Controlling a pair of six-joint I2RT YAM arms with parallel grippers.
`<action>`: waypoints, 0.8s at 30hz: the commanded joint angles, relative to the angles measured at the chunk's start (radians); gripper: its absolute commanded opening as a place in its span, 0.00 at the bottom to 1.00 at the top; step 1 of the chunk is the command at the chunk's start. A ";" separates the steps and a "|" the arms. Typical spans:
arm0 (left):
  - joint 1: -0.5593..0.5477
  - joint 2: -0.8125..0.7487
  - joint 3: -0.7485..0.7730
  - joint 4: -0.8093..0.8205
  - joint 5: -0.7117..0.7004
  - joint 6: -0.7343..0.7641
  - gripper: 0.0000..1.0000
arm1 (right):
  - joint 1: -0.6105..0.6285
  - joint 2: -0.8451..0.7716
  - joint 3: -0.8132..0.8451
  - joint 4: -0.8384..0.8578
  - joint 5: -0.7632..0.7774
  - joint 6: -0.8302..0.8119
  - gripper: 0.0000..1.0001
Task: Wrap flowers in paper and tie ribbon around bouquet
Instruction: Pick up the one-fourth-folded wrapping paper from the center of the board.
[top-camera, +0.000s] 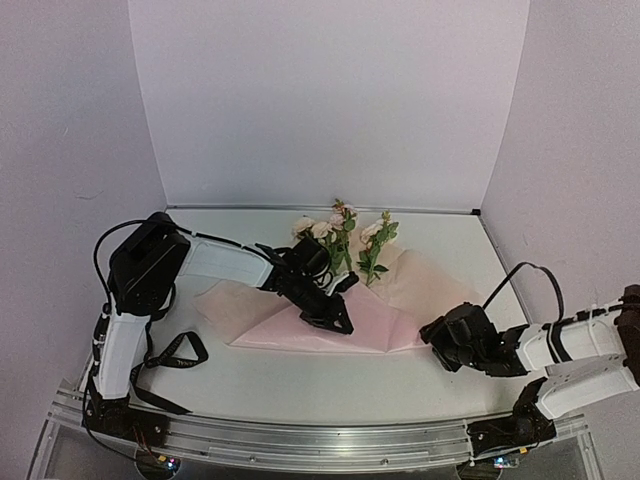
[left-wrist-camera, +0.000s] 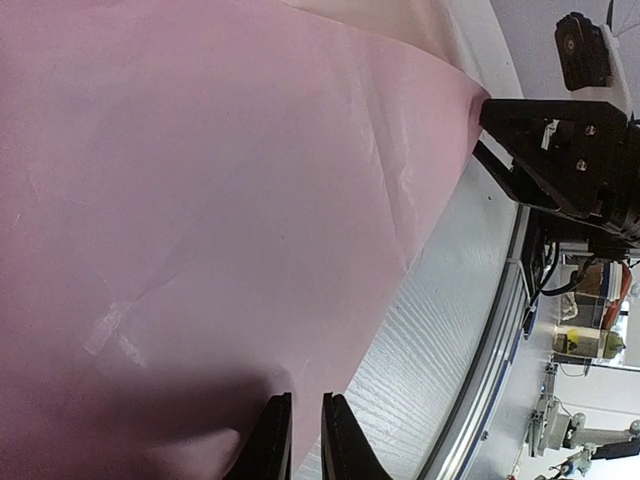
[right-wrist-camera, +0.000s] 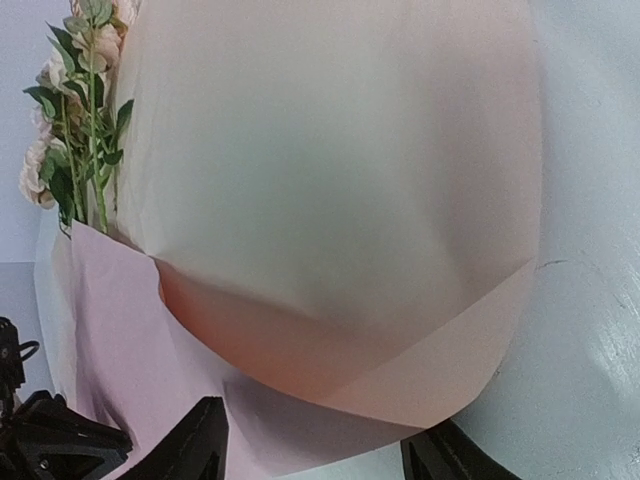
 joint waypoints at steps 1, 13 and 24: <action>0.002 0.019 0.057 -0.017 -0.017 0.020 0.12 | -0.004 -0.013 -0.079 0.031 0.050 0.056 0.57; 0.005 0.061 0.113 -0.040 -0.028 0.029 0.12 | -0.003 -0.074 -0.093 0.046 0.076 -0.024 0.10; 0.007 0.106 0.145 -0.027 -0.032 0.021 0.11 | 0.061 -0.187 0.058 -0.181 0.143 -0.193 0.00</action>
